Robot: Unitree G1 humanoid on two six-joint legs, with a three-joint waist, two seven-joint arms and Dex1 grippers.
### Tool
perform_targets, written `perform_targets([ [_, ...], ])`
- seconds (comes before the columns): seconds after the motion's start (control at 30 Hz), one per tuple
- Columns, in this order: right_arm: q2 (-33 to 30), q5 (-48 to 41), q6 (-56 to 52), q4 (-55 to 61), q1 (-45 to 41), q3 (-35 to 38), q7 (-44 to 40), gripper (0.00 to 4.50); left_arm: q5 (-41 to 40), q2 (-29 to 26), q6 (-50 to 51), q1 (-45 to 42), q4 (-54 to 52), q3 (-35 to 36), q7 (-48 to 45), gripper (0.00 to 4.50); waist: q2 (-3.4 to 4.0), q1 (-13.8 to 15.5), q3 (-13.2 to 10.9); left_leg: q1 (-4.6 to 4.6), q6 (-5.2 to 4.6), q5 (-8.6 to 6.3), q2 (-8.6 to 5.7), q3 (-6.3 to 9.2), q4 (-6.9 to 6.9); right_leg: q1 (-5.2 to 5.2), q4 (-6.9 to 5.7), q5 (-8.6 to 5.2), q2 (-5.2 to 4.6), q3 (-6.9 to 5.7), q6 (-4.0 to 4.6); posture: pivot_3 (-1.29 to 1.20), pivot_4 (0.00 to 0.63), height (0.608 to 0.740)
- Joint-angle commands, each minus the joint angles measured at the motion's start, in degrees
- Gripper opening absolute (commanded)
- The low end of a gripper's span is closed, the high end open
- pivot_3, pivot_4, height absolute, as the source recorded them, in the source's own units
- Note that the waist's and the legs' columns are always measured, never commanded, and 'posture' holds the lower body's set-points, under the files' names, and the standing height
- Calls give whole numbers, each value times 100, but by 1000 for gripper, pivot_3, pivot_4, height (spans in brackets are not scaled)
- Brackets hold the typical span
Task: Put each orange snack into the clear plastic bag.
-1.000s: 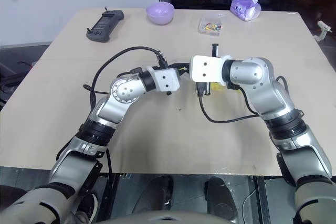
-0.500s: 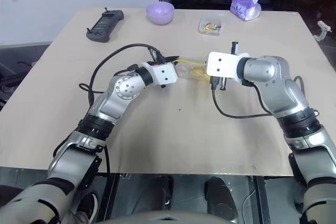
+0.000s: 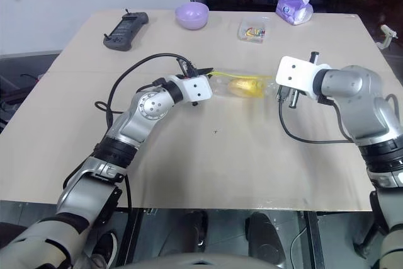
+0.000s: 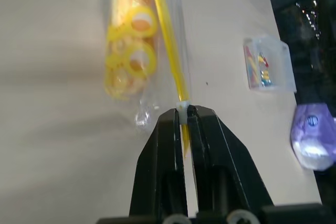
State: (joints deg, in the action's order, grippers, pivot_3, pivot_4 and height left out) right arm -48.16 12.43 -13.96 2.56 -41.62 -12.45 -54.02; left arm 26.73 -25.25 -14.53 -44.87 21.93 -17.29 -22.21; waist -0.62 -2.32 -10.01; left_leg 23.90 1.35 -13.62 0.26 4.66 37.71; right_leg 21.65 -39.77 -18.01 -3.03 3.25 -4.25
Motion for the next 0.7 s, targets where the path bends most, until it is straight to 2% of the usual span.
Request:
perform_targets([
  [0.03, 85, 55, -34, -24, -285, 359, 420, 166, -87, 60, -40, -351, 133, 290, 430, 0, 0, -1, 0, 0, 0, 0, 0, 0, 0, 0, 0, 0, 0, 0, 0, 0, 150, 740],
  [0.17, 360, 93, 81, -278, -765, 508, 992, 166, -278, 275, -92, -825, 271, 708, 1121, 0, -5, -2, -18, 2, 0, 0, -1, 0, 7, 3, -7, 0, 0, 0, 0, 0, 150, 740],
  [0.3, 403, -60, 17, -175, -807, 566, 972, 166, -408, 187, -262, -934, 99, 919, 1312, 0, -6, 6, -17, 3, 11, 6, 0, 1, -3, 2, 7, 0, -2, -2, 0, 0, 150, 740],
  [0.43, 287, -536, -566, 511, -173, 448, 234, 166, -592, 28, -232, -345, -141, 537, 325, 0, -5, 3, -16, 2, 22, 13, -2, -4, -21, 1, 23, 0, -6, -1, 0, 0, 150, 740],
  [0.53, 86, -717, -957, 1007, 459, 314, -207, 166, -846, -254, -74, 470, -705, 151, -801, 0, -4, -1, -17, 3, 23, 13, -2, -5, -26, 2, 25, 0, -6, -1, 0, 0, 150, 740],
  [0.63, -76, -673, -1157, 1497, 1050, 209, -295, 166, -996, -599, 82, 1209, -1390, -84, -1600, 0, -3, -7, -17, 5, 22, 13, 0, -4, -29, 3, 31, 0, -5, -1, 0, 0, 150, 740],
  [0.7, -231, -761, -1410, 1945, 1583, 214, -409, 166, -1268, -695, 585, 1632, -1960, -57, -1998, 0, -3, 6, -18, 4, 20, 12, 3, -4, -30, 4, 30, 0, -2, 0, 1, 0, 150, 740],
])
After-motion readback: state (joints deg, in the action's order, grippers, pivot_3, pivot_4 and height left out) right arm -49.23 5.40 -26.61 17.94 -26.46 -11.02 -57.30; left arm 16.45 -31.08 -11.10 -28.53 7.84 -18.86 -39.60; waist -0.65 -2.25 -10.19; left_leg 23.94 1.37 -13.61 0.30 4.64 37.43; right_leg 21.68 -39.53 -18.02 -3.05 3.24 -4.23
